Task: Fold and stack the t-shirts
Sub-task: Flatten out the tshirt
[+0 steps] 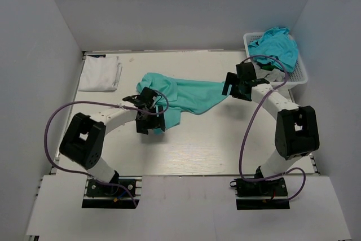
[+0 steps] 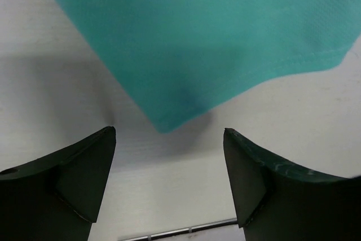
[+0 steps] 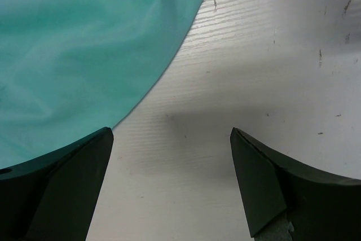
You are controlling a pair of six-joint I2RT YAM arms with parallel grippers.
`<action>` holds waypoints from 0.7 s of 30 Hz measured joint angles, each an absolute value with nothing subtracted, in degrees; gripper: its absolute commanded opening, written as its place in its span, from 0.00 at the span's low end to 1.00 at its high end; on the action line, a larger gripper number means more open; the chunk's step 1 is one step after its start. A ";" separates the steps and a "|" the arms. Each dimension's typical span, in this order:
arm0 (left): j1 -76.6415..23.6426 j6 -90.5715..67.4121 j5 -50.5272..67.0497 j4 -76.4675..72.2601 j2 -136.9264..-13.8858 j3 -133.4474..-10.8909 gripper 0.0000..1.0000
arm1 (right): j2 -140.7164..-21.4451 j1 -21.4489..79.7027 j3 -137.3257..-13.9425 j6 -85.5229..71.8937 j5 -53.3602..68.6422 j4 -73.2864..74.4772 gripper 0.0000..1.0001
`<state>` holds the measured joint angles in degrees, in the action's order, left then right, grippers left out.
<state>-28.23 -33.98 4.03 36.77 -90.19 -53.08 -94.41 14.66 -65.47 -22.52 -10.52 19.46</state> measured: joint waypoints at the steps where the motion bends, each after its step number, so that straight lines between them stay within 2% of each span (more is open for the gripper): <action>1: -28.34 -34.11 3.88 36.14 -91.26 -53.15 0.70 | -94.61 14.52 -65.47 -22.52 -10.50 19.49 0.90; 3: -28.38 -34.54 3.14 35.90 -93.86 -53.89 0.61 | -94.94 14.28 -65.47 -22.35 -10.50 19.51 0.90; 4: -28.42 -34.63 2.98 36.07 -94.72 -54.83 0.51 | -95.18 14.22 -65.49 -22.28 -10.50 19.53 0.90; 6: -28.49 -34.79 2.57 35.38 -96.16 -56.03 0.44 | -95.88 14.00 -65.82 -21.93 -10.52 19.55 0.90; 9: -28.82 -34.76 2.17 34.65 -97.19 -56.73 0.08 | -98.48 13.74 -67.68 -21.17 -10.50 19.59 0.90; 10: -28.86 -34.65 1.96 34.37 -97.49 -56.86 0.00 | -100.07 13.58 -68.99 -20.93 -10.48 19.66 0.90; 14: -29.02 -34.57 1.52 34.06 -97.58 -57.08 0.00 | -105.73 13.15 -74.02 -20.51 -10.61 19.55 0.90; 17: -29.17 -34.79 0.32 33.95 -97.23 -56.93 0.00 | -109.80 12.64 -77.78 -20.29 -11.46 19.70 0.85; 21: -29.19 -35.03 -2.37 34.04 -95.46 -55.79 0.00 | -114.61 11.84 -82.32 -19.57 -13.37 19.68 0.72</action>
<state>-29.19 -35.03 -2.37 34.04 -95.46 -55.79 -114.61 11.84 -82.32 -19.57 -13.37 19.68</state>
